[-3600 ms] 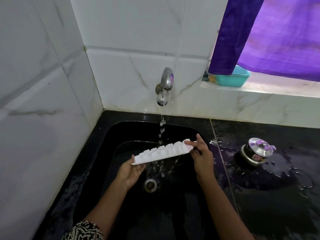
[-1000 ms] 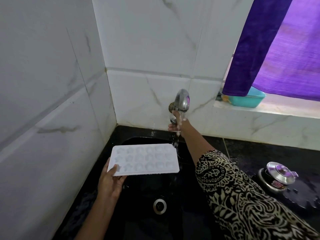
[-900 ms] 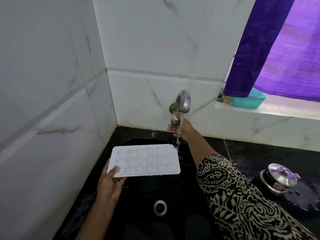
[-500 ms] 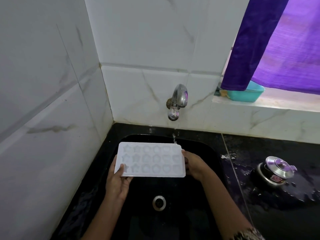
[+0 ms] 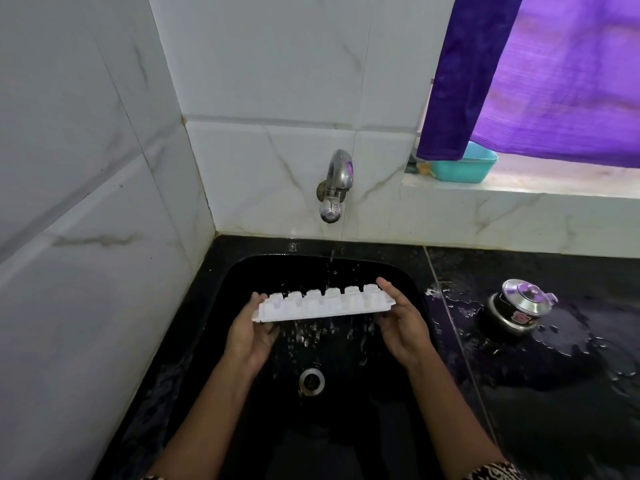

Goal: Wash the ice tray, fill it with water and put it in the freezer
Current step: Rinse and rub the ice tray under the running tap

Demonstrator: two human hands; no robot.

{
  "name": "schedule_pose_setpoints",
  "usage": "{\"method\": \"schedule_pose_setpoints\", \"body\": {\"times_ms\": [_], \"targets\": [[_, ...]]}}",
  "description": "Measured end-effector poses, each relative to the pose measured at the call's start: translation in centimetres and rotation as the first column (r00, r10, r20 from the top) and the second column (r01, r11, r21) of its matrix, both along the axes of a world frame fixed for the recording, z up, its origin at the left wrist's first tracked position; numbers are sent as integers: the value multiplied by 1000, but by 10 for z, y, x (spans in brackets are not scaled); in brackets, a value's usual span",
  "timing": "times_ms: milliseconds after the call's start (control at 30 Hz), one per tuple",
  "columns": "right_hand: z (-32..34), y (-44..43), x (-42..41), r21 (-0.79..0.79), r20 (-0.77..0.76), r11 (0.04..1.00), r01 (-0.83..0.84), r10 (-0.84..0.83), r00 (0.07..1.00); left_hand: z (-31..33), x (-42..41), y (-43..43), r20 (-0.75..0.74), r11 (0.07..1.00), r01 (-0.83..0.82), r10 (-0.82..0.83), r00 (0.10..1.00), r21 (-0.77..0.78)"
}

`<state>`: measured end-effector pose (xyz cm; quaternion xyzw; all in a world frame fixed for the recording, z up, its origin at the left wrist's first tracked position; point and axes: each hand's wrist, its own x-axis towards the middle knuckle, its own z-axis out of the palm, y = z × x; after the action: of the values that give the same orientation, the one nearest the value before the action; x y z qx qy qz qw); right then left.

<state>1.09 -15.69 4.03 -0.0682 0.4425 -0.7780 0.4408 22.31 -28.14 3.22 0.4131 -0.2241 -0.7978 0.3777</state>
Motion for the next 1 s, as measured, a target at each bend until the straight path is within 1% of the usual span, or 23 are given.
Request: {"method": "schedule_pose_setpoints", "body": {"times_ms": [133,167,200,233,300,333,367,400,433,500,567,600,633,667,700,733,767,800,833,867,900,933,1000], "targets": [[10,13,-2,-49,75,997,64,-60,995,12,3,1,-10,989,-106,106,994,-100],[10,14,-2,-32,103,997,76,-72,992,14,4,3,17,985,-101,104,994,-140],[10,12,-1,31,115,997,73,-76,990,14,5,5,66,979,-65,79,995,-191],[10,8,0,144,80,989,35,-47,996,12,6,5,146,967,-3,42,988,-255],[14,-2,2,439,-117,896,-68,132,984,14,7,2,365,910,199,-57,929,-364],[18,-5,1,553,-229,829,-81,245,942,19,10,-1,451,879,296,-107,886,-374],[26,-7,-1,621,-350,783,-36,319,881,25,13,-6,501,846,373,-149,852,-382],[37,-6,-4,626,-468,779,35,340,816,36,16,-11,515,816,411,-168,841,-406],[52,-5,-6,571,-582,815,97,319,748,48,19,-14,480,793,406,-167,861,-454],[81,5,-5,371,-770,912,174,198,607,73,22,-12,367,754,336,-135,920,-565],[93,16,10,159,-876,965,208,40,481,84,19,2,399,660,283,28,917,-696],[84,18,19,82,-907,966,243,-28,419,75,15,7,467,602,283,172,868,-747],[65,19,25,75,-927,954,292,-41,373,58,11,9,542,557,322,290,789,-765],[41,18,29,157,-933,933,324,32,359,37,8,10,646,568,400,333,687,-719],[15,17,33,331,-890,890,314,185,416,13,6,11,765,628,501,255,591,-596],[-10,17,34,560,-767,785,266,369,526,-11,5,9,873,693,600,87,480,-399],[-28,17,35,740,-609,642,201,512,605,-24,5,11,919,701,675,-70,387,-231],[-34,20,34,815,-515,556,162,568,642,-29,6,12,924,688,706,-139,356,-168],[-29,21,31,820,-517,544,177,572,637,-27,6,12,917,688,696,-113,382,-205],[-19,22,28,772,-588,595,223,538,604,-18,6,12,897,686,662,-31,441,-301],[-5,23,26,687,-680,678,261,472,561,-3,5,16,853,679,609,48,520,-410],[12,27,27,575,-770,761,302,378,515,12,5,21,785,657,535,143,602,-531],[41,38,35,250,-925,889,383,103,365,36,9,37,569,526,356,323,756,-772]]}}
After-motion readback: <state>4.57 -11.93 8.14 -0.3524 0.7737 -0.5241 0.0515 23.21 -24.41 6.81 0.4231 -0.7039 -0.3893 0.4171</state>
